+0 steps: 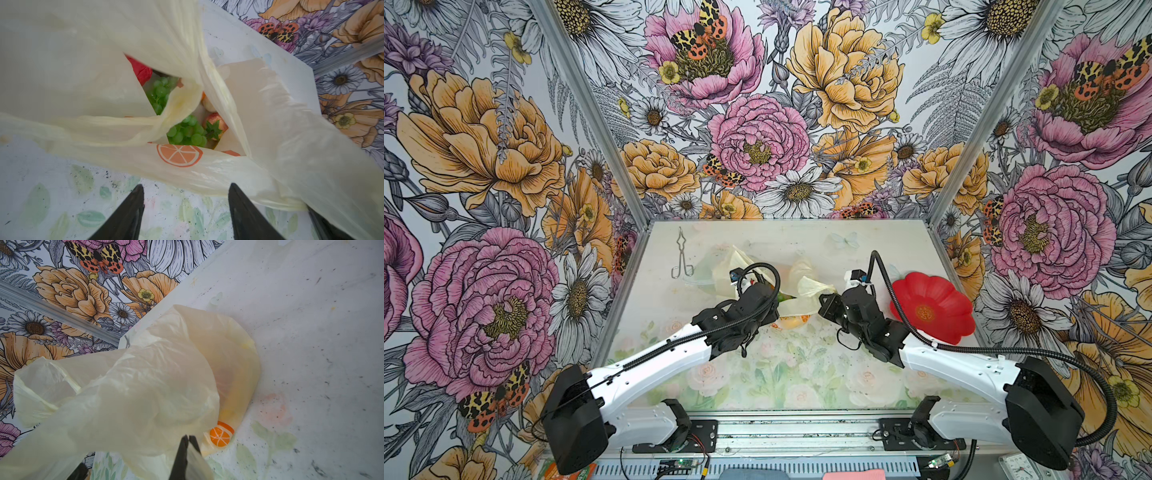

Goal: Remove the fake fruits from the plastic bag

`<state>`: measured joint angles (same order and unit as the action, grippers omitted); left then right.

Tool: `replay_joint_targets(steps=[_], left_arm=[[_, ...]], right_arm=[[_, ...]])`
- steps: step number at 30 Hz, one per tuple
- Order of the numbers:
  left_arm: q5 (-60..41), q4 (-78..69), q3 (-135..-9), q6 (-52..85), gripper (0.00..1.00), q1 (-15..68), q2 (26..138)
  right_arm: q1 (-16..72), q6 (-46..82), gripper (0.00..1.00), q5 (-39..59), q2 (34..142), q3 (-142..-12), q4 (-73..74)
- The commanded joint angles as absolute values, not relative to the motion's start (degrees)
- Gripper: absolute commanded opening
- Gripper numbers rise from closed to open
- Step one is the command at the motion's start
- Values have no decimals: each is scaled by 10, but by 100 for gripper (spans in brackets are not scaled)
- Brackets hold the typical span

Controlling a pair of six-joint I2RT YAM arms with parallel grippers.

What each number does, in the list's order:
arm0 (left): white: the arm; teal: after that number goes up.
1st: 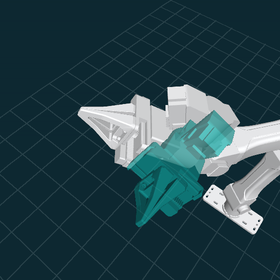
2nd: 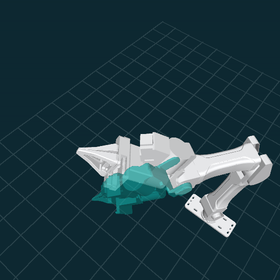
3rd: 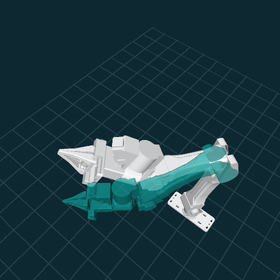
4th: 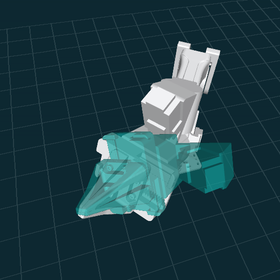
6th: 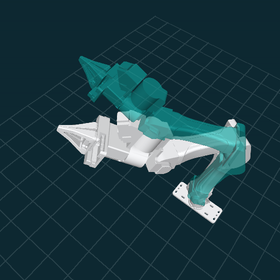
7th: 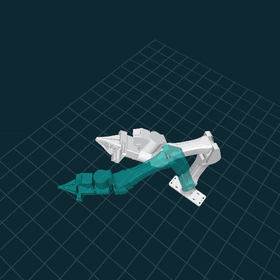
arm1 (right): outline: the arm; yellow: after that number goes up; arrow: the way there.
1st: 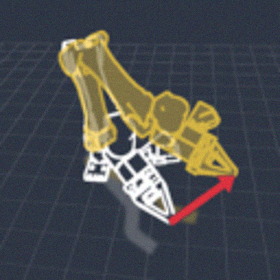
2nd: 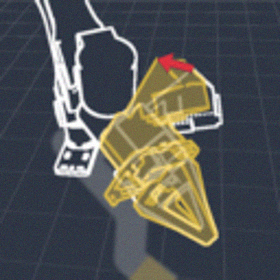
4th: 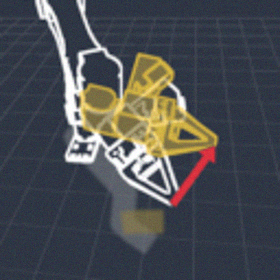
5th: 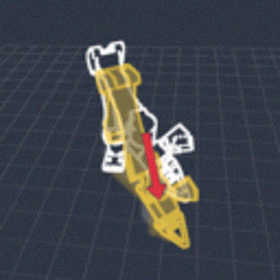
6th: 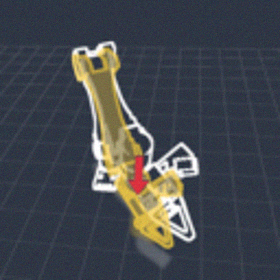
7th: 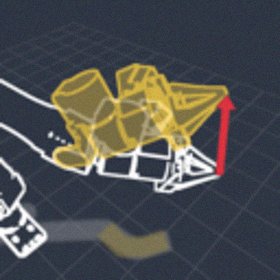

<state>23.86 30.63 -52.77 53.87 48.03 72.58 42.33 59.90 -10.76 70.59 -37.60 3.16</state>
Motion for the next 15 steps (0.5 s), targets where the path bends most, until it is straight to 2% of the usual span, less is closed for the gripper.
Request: replay_joint_targets(steps=[1, 7, 12, 15], left_arm=[[213, 258, -559, 525, 64, 451, 780], [221, 261, -597, 520, 76, 405, 879], [234, 260, -613, 502, 85, 368, 903], [224, 261, -619, 492, 86, 343, 920]], right_arm=[[431, 585, 0, -122, 682, -388, 30], [440, 583, 0, -125, 670, -385, 28], [445, 583, 0, -130, 662, -377, 26], [445, 583, 0, -133, 655, -371, 24]])
